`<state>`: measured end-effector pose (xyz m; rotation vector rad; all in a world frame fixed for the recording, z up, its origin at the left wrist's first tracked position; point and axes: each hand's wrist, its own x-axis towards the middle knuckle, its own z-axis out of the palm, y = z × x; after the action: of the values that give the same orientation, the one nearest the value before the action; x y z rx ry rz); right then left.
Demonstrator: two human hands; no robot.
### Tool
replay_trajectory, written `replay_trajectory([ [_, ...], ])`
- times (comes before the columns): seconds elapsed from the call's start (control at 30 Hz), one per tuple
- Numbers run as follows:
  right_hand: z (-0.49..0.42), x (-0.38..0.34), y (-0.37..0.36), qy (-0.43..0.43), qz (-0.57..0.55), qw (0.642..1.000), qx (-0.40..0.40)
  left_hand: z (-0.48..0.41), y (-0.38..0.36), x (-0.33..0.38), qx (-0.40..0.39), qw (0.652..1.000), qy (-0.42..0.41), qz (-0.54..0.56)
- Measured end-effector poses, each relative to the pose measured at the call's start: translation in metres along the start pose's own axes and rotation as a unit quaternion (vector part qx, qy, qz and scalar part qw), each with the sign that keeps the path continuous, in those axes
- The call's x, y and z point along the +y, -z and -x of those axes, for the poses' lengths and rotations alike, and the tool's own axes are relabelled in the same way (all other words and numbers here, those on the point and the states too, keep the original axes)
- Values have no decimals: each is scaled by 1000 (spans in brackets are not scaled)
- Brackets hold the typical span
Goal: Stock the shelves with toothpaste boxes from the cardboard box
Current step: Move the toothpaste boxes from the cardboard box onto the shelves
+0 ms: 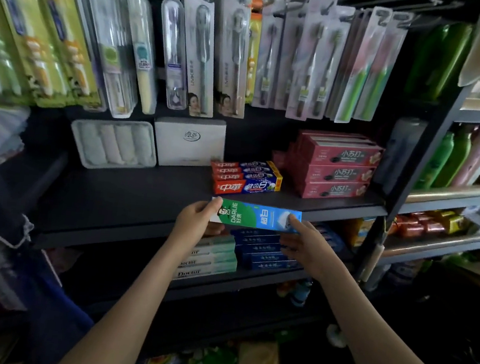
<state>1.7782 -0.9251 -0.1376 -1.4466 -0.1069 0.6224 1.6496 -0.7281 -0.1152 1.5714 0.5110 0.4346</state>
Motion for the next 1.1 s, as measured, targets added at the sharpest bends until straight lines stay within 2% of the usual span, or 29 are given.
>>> replay_trajectory([
  [0.1,-10,3,-10,30,-20,999,-6,-15,8,-3,10,1000,12,22],
  [0.23,-20,6,-17,80,-117,989,-47,-26,13,-6,-28,999,35,26],
  [0.3,-21,4,-20,66,-152,984,-63,-29,13,-8,-48,996,44,59],
  [0.4,-23,3,-24,18,-182,982,-41,-29,11,-7,-73,984,50,154],
  [0.5,-27,7,-27,28,-196,980,-19,-33,6,-7,-42,974,68,210],
  [0.6,-32,10,-30,67,-180,981,9,-39,4,-8,-27,982,58,180],
  [0.67,-36,10,-31,92,-175,979,40,-41,2,-10,-60,986,24,157],
  [0.77,-42,8,-29,93,-180,975,90,-39,-1,-11,-91,977,-2,195],
  [0.93,-54,9,-29,70,-83,988,111,-52,-5,-22,-17,970,43,237],
  [1.1,-57,4,-31,80,-37,989,123,-55,-1,-21,-27,977,13,212],
])
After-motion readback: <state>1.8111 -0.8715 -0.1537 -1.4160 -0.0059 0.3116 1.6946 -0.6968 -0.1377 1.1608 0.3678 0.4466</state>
